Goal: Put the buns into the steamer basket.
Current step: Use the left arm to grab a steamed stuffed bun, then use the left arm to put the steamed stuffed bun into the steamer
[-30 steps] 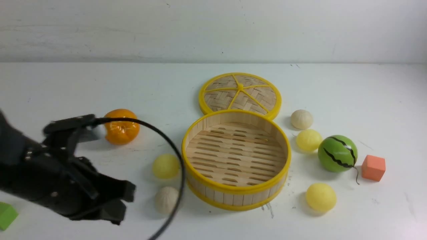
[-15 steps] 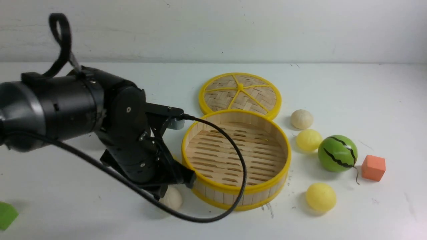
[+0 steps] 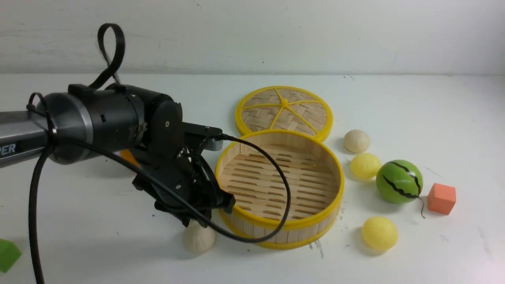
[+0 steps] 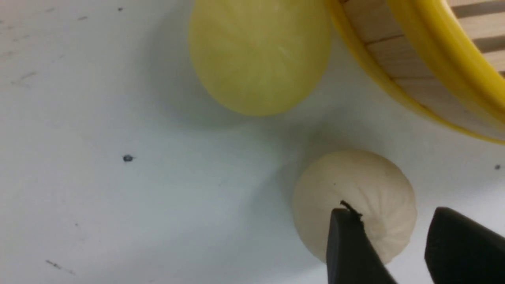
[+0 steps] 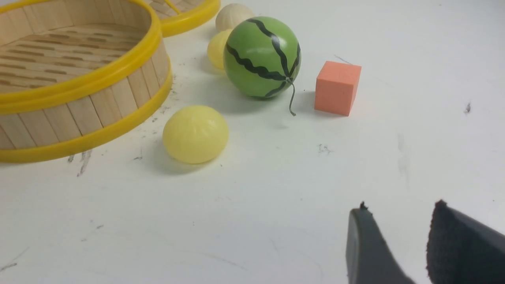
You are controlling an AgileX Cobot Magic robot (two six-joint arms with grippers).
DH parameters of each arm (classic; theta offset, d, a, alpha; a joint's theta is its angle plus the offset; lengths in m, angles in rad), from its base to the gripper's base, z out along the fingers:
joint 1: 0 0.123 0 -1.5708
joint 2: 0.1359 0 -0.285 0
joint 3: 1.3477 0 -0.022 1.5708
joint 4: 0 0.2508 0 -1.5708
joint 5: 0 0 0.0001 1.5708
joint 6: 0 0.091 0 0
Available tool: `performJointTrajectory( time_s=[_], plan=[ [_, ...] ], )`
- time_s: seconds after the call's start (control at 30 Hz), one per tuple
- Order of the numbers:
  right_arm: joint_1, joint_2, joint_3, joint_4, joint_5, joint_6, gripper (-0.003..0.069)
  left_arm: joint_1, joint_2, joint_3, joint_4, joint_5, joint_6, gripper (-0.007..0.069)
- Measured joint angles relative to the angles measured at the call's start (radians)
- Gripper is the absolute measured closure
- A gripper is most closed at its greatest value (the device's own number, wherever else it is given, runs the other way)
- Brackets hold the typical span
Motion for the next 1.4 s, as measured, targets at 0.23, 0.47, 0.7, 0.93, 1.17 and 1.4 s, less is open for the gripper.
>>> performJointTrajectory(
  time_s=[0.23, 0.47, 0.7, 0.93, 1.17, 1.4],
  plan=[
    [0.000, 0.000, 0.000, 0.000, 0.000, 0.000, 0.0420, 0.000, 0.050, -0.001, -0.002, -0.025, 0.005, 0.0362],
    [0.000, 0.000, 0.000, 0.000, 0.000, 0.000, 0.0420, 0.000, 0.062, -0.002, 0.001, -0.026, 0.005, 0.0512],
    [0.000, 0.000, 0.000, 0.000, 0.000, 0.000, 0.0420, 0.000, 0.025, -0.041, -0.001, 0.079, 0.006, 0.0638],
    [0.000, 0.000, 0.000, 0.000, 0.000, 0.000, 0.0419, -0.032, -0.086, -0.202, -0.096, 0.132, 0.093, 0.0638],
    [0.000, 0.000, 0.000, 0.000, 0.000, 0.000, 0.0419, -0.103, 0.051, -0.336, -0.120, 0.101, 0.133, 0.0638],
    [0.000, 0.000, 0.000, 0.000, 0.000, 0.000, 0.0419, -0.115, 0.263, -0.442, -0.111, 0.133, 0.133, 0.0603]
  ],
)
